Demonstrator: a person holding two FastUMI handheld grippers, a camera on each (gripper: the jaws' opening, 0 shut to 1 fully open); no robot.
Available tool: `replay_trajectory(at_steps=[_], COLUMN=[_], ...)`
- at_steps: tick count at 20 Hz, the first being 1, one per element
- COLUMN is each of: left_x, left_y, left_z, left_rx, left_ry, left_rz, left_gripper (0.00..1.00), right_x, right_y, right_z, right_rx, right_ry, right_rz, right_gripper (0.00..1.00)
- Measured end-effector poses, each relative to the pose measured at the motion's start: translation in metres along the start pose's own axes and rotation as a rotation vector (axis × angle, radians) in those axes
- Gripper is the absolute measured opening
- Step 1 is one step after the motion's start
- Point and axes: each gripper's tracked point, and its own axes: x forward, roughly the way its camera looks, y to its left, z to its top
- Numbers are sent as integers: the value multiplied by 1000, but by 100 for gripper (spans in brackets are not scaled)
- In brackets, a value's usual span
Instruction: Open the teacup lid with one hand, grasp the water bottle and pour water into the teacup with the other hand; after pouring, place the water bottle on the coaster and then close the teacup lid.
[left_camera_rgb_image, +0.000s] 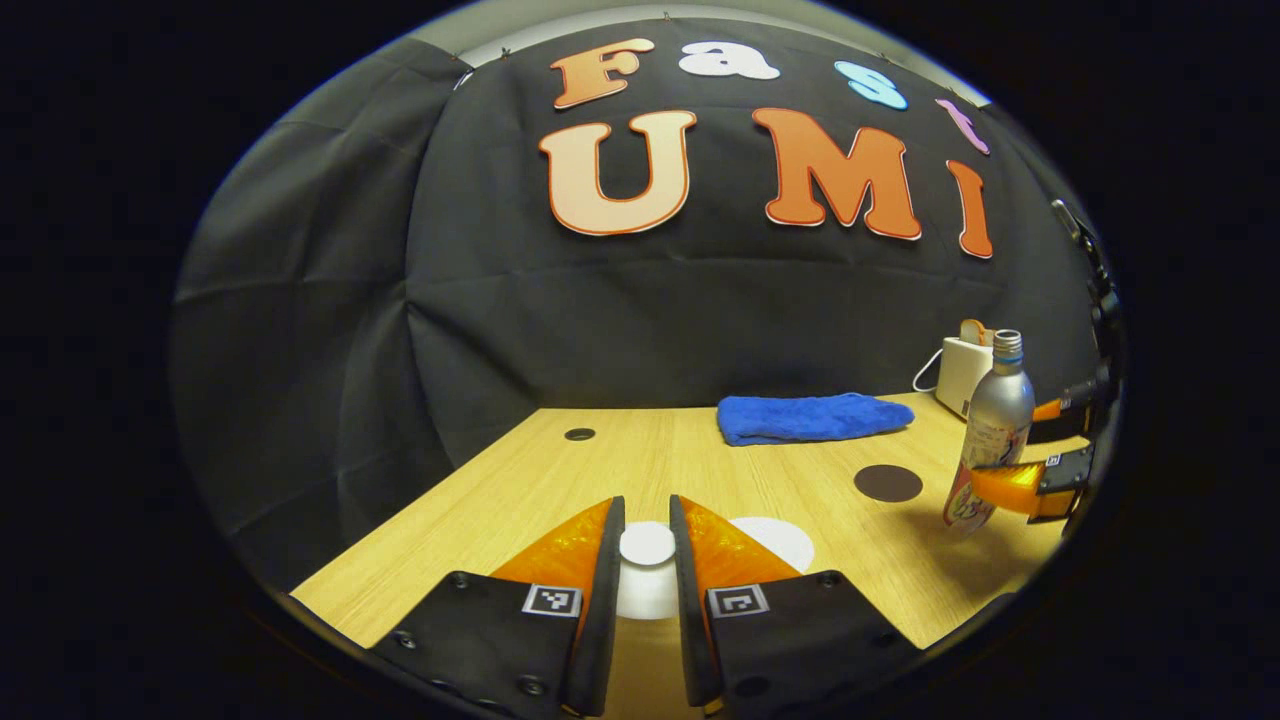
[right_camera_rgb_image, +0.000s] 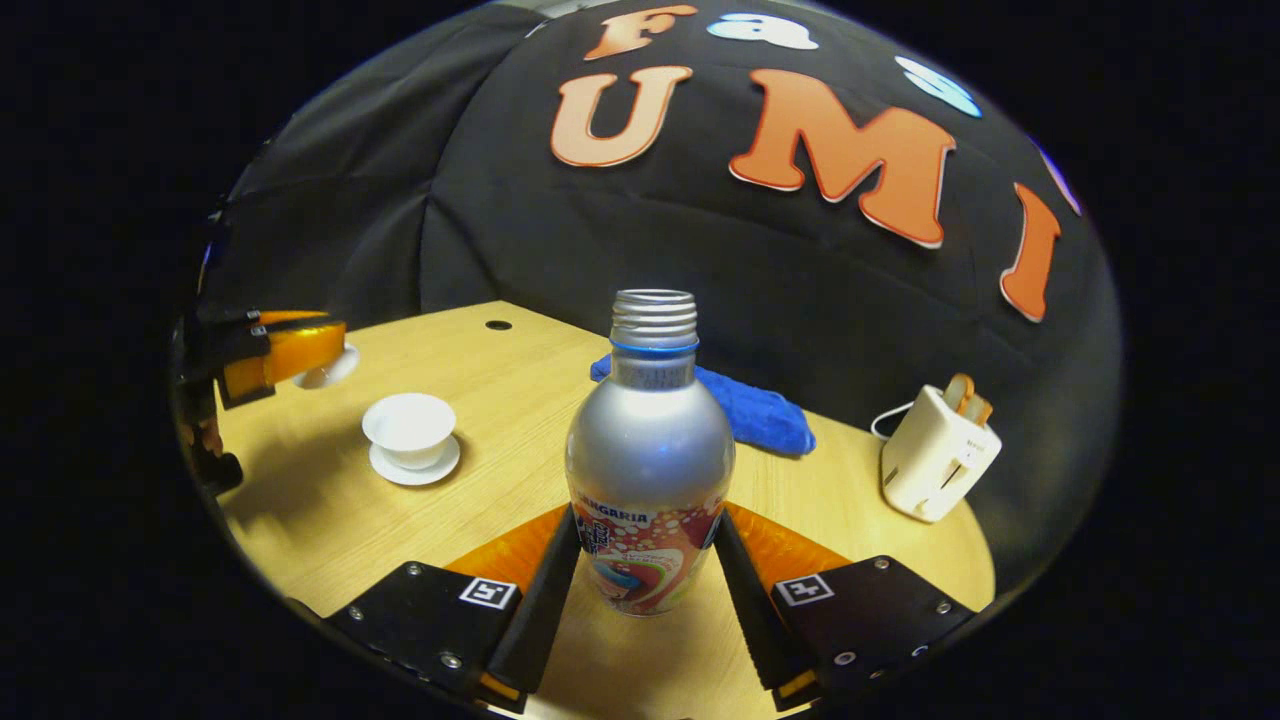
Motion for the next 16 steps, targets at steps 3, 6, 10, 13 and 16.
replay_trajectory(at_steps=[3, 6, 10, 13, 16], left_x=[-9, -17, -21, -27, -35], left_y=[15, 34, 53, 66, 76], left_z=[0, -6, -12, -15, -19], left_rx=[-15, -30, -35, -55, -60], left_ry=[-2, 3, 8, 7, 6], left_rz=[13, 34, 55, 69, 83], left_gripper=[32, 32, 32, 32, 32], right_x=[1, 16, 29, 36, 55], right_y=[1, 8, 22, 38, 52], right_z=[11, 25, 36, 31, 29], right_rx=[-119, -242, -424, -526, -625], right_ry=[14, 23, 23, 44, 56], right_rz=[-14, -22, -30, -12, -6], right_gripper=[79, 79, 79, 79, 78])
